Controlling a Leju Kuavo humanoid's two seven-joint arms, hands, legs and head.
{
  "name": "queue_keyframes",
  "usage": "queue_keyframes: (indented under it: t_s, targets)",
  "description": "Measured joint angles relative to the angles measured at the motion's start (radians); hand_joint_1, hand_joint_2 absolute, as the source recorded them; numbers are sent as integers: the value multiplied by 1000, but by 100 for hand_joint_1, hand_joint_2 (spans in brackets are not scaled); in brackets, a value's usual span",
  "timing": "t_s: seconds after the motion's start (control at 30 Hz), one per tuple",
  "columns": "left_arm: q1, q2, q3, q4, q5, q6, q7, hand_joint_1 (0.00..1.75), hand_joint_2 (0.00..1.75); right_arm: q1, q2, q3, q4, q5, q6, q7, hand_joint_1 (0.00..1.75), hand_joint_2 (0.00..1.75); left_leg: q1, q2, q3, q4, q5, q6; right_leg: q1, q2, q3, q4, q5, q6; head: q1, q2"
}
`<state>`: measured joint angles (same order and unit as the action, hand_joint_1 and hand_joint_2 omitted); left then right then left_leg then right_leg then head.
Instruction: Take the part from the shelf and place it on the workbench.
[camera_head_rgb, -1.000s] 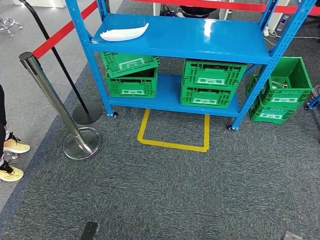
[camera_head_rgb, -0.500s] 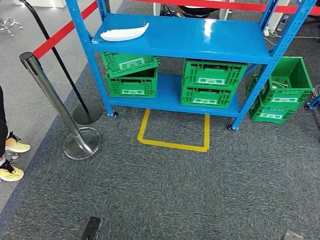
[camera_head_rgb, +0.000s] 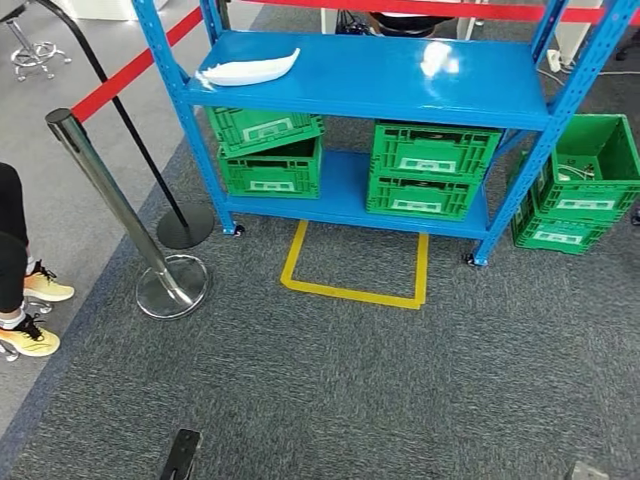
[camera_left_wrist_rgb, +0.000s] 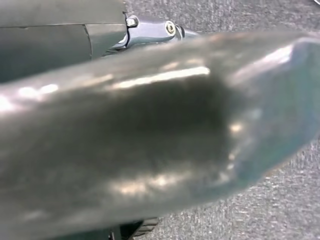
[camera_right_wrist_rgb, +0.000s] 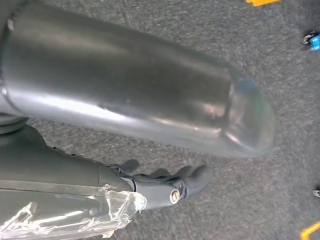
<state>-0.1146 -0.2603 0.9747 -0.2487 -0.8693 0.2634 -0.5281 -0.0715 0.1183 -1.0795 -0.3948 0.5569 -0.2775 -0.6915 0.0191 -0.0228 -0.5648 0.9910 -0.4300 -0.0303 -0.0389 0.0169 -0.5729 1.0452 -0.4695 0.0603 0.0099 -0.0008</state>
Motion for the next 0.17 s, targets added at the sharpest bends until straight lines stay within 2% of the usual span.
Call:
queue_keyframes:
  t_s: [0.07, 0.13, 0.17]
  targets:
    - [-1, 1, 0, 0, 1, 0, -2, 0, 0, 0, 0, 0, 0, 1, 0, 0, 0, 0, 1, 5, -13, 30, -21, -5, 1, -2, -1, 3, -1, -15, -5, 0]
    - [-4, 1, 0, 0, 1, 0, -3, 0, 0, -1, 0, 0, 0, 2, 0, 0, 0, 0, 0, 12, -66, 138, -78, -7, 3, -6, 0, 3, -2, -24, -9, 0]
    - [-4, 0, 0, 0, 1, 0, -3, 0, 0, -1, 0, 0, 0, 2, -1, 0, 0, 0, -1, 12, -84, 174, -96, -7, 4, -7, -1, 3, -2, -26, -9, 0]
